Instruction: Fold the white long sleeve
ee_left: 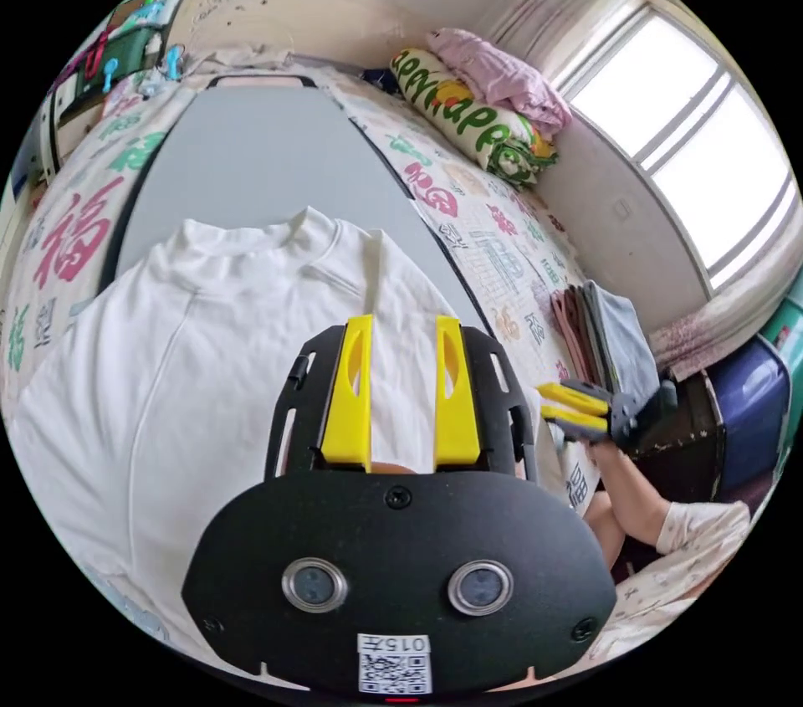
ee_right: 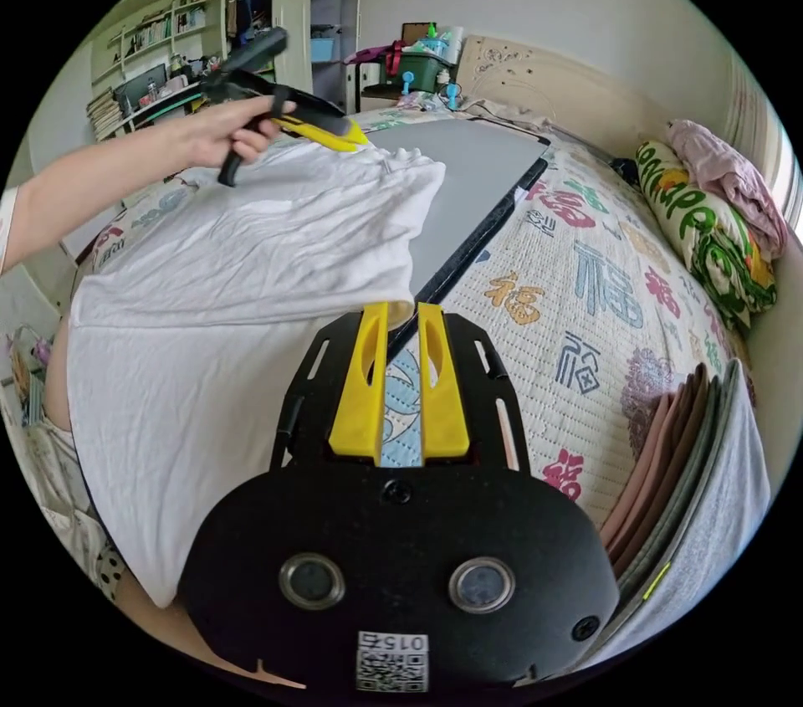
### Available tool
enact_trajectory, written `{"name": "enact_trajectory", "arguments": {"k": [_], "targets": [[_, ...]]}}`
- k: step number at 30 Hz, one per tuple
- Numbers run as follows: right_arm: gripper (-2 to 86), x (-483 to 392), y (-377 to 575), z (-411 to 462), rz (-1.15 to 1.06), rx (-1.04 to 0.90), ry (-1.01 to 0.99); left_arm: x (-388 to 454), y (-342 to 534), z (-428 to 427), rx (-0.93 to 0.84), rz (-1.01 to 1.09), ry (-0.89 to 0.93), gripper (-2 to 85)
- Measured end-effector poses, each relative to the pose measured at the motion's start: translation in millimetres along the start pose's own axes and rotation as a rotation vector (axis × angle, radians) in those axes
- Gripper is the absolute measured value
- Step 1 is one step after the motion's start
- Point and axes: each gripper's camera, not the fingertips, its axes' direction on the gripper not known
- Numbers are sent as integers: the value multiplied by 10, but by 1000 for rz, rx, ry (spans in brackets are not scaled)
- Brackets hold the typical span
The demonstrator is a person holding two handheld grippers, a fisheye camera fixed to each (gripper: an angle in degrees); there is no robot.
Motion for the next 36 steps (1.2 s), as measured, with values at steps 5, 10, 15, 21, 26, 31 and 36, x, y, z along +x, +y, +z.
{"name": "enact_trajectory", "arguments": {"k": [5, 10, 15, 21, 26, 31, 36], "targets": [[47, 160, 75, 28, -19, 20, -19, 139, -506, 987, -16, 30, -68, 114], [14, 438, 177, 69, 60, 44, -65, 399, -642, 1418, -44, 135, -49, 25], [6, 866, 288, 203, 255, 45, -184, 597, -707, 1671, -24, 180, -94, -4], [1, 1317, 465, 457, 411, 3, -272, 531, -817, 1880, 24, 65, -17, -7], [-5, 1728, 777, 721, 592, -35, -207, 556, -826, 2205, -15, 28, -63, -6], [-5, 1893, 1009, 715, 562, 61, -263, 427, -720, 2275, -27, -4, 25, 8], [-2, 1730, 1022, 858, 357, 82, -249, 403, -429, 1722, 23, 30, 108, 57]]}}
